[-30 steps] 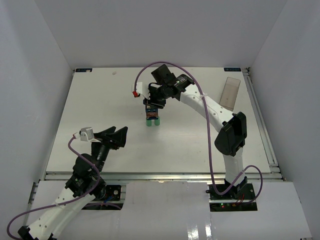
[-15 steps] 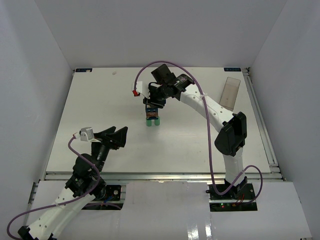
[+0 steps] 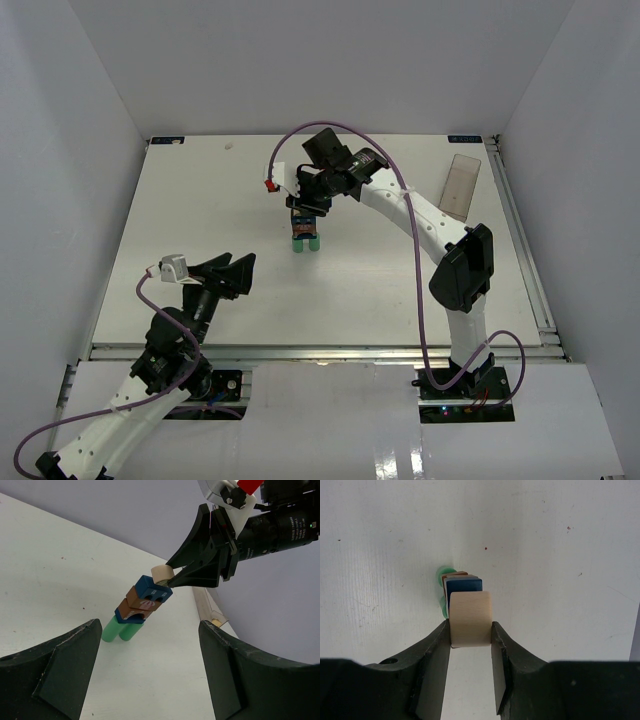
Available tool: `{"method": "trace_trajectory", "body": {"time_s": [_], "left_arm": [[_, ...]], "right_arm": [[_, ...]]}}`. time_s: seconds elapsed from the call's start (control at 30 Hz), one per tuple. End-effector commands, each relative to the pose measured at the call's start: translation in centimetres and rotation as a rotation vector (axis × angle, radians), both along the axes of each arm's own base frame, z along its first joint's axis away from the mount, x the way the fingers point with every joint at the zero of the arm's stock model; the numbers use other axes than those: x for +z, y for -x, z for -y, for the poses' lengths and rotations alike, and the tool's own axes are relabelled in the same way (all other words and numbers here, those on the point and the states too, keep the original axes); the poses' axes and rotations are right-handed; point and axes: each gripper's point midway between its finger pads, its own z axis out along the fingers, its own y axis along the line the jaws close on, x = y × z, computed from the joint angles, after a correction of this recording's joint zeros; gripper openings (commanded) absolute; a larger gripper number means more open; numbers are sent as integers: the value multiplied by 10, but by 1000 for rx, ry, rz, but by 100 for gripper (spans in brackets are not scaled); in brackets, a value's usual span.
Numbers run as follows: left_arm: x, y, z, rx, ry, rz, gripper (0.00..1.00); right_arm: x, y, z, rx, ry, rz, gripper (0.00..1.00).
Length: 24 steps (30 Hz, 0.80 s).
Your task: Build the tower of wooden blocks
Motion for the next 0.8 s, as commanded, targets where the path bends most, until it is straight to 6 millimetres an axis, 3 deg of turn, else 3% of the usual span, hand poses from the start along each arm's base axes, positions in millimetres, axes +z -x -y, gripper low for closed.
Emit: {"method": "trace_trajectory", "body": {"time_s": [0.0,0.77], "left_arm": [[4,2,3,-21,-3,17,89],[4,2,4,-24,-2,19,89]], "right_arm": [[24,-6,-9,-6,-61,42,23],[16,-5,-7,-18,-45,25,27]]}}
